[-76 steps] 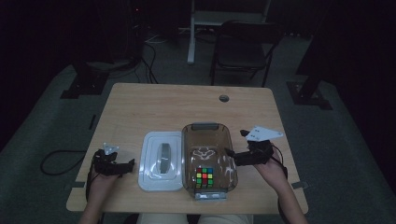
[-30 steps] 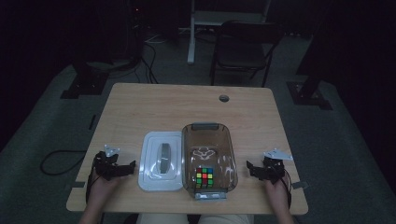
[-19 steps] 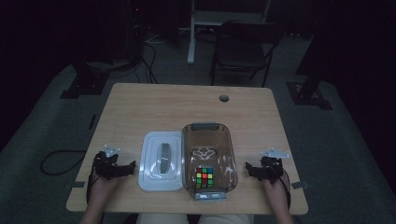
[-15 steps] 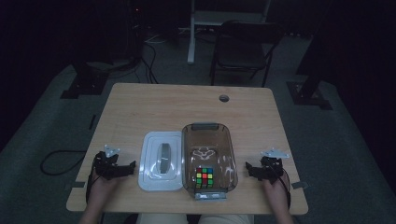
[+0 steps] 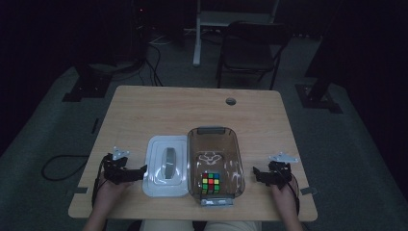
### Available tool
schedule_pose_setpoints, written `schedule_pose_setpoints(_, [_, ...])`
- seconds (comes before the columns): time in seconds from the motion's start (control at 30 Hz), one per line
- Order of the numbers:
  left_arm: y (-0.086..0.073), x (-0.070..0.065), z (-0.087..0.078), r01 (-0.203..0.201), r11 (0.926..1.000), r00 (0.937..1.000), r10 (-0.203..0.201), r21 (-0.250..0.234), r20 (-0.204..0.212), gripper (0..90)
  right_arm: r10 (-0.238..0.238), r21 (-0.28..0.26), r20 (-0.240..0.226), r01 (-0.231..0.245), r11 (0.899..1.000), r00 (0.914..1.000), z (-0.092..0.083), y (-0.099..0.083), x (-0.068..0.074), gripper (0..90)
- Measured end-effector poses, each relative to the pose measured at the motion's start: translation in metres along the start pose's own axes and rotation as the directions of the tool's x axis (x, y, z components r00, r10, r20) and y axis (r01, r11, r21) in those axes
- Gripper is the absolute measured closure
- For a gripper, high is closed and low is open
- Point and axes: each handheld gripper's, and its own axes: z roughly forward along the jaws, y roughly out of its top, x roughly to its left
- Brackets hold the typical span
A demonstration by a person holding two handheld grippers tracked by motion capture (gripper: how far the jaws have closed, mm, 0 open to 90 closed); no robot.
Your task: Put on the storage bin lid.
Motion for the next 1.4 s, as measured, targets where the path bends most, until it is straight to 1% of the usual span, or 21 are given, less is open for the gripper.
schedule_pose_setpoints(0.07, [0.001,-0.003,0.001,-0.006,1.0000,0.9999,0.006,0.001,0.011,2.9,0.000,0.000,0.000,0.000,1.000,1.0000,0.000,0.000,0.000,12.4])
schedule_pose_setpoints(0.1, [0.002,-0.009,0.002,-0.020,0.9998,0.9994,0.020,0.004,0.029,3.9,0.000,0.000,0.000,0.000,1.000,1.0000,0.000,0.000,0.000,12.4])
schedule_pose_setpoints(0.17, [0.004,-0.014,0.003,-0.029,0.9995,0.9979,0.028,0.009,0.058,3.9,0.000,0.000,0.000,0.000,1.000,1.0000,0.000,0.000,0.000,12.4])
schedule_pose_setpoints(0.23, [0.004,-0.014,0.003,-0.029,0.9995,0.9979,0.028,0.009,0.058,3.9,0.000,0.000,0.000,0.000,1.000,1.0000,0.000,0.000,0.000,12.4])
schedule_pose_setpoints(0.27, [0.007,-0.022,0.003,-0.052,0.9986,0.9959,0.051,0.012,0.075,3.9,0.000,0.000,0.000,0.000,1.000,1.0000,0.000,0.000,0.000,12.4])
schedule_pose_setpoints(0.3, [0.008,-0.024,0.004,-0.063,0.9979,0.9948,0.062,0.012,0.081,3.9,0.000,0.000,0.000,0.000,1.000,1.0000,0.000,0.000,0.000,12.4])
schedule_pose_setpoints(0.43, [0.011,-0.034,0.004,-0.082,0.9965,0.9915,0.081,0.011,0.102,3.9,0.000,0.000,0.000,0.000,1.000,1.0000,0.000,0.000,0.000,12.4])
schedule_pose_setpoints(0.47, [0.013,-0.040,0.005,-0.100,0.9950,0.9891,0.098,0.009,0.110,3.9,0.000,0.000,0.000,0.000,1.000,1.0000,0.000,0.000,0.000,12.4])
schedule_pose_setpoints(0.5, [0.013,-0.040,0.005,-0.100,0.9950,0.9891,0.098,0.009,0.110,3.9,0.000,0.000,0.000,0.000,1.000,1.0000,0.000,0.000,0.000,12.4])
schedule_pose_setpoints(0.53, [0.014,-0.045,0.006,-0.109,0.9940,0.9869,0.107,0.009,0.120,3.9,0.000,0.000,0.000,0.000,1.000,1.0000,0.000,0.000,0.000,12.4])
schedule_pose_setpoints(0.57, [0.014,-0.045,0.006,-0.109,0.9940,0.9869,0.107,0.009,0.120,3.9,0.000,0.000,0.000,0.000,1.000,1.0000,0.000,0.000,0.000,12.4])
schedule_pose_setpoints(0.63, [0.016,-0.053,0.010,-0.116,0.9932,0.9839,0.115,0.004,0.137,3.9,0.000,0.000,0.000,0.000,1.000,1.0000,0.000,0.000,0.000,12.4])
schedule_pose_setpoints(0.73, [0.020,-0.059,0.014,-0.121,0.9927,0.9829,0.121,-0.006,0.139,3.9,0.000,0.000,0.000,0.000,1.000,1.0000,0.000,0.000,0.000,12.4])
schedule_pose_setpoints(0.8, [0.022,-0.064,0.017,-0.130,0.9914,0.9802,0.131,-0.012,0.149,3.9,0.000,0.000,0.000,0.000,1.000,1.0000,0.000,0.000,0.000,12.4])
schedule_pose_setpoints(1.03, [0.027,-0.077,0.026,-0.147,0.9892,0.9776,0.146,-0.005,0.152,5.7,0.000,0.000,0.000,0.000,1.000,1.0000,0.000,0.000,0.000,12.4])
schedule_pose_setpoints(1.07, [0.028,-0.081,0.029,-0.160,0.9871,0.9782,0.159,-0.001,0.134,8.1,0.000,0.000,0.000,0.000,1.000,1.0000,0.000,0.000,0.000,12.4])
schedule_pose_setpoints(1.1, [0.028,-0.082,0.031,-0.157,0.9876,0.9795,0.156,0.001,0.128,13.2,0.000,0.000,0.000,0.000,1.000,1.0000,0.000,0.000,0.000,12.4])
schedule_pose_setpoints(1.17, [0.028,-0.083,0.033,-0.154,0.9880,0.9793,0.152,0.005,0.134,15.3,0.000,0.000,0.000,0.000,1.000,1.0000,0.000,0.000,0.000,12.4])
schedule_pose_setpoints(1.23, [0.028,-0.084,0.035,-0.155,0.9879,0.9797,0.152,0.007,0.130,20.8,0.000,0.000,0.000,0.000,1.000,1.0000,0.000,0.000,0.000,12.4])
schedule_pose_setpoints(1.27, [0.028,-0.085,0.037,-0.154,0.9881,0.9780,0.152,0.003,0.143,22.6,0.000,0.000,0.000,0.000,1.000,1.0000,0.000,0.000,0.000,12.4])
schedule_pose_setpoints(1.4, [0.028,-0.085,0.040,-0.155,0.9879,0.9755,0.154,-0.008,0.157,38.4,0.000,0.000,0.000,0.000,1.000,1.0000,0.000,0.000,0.000,12.4])
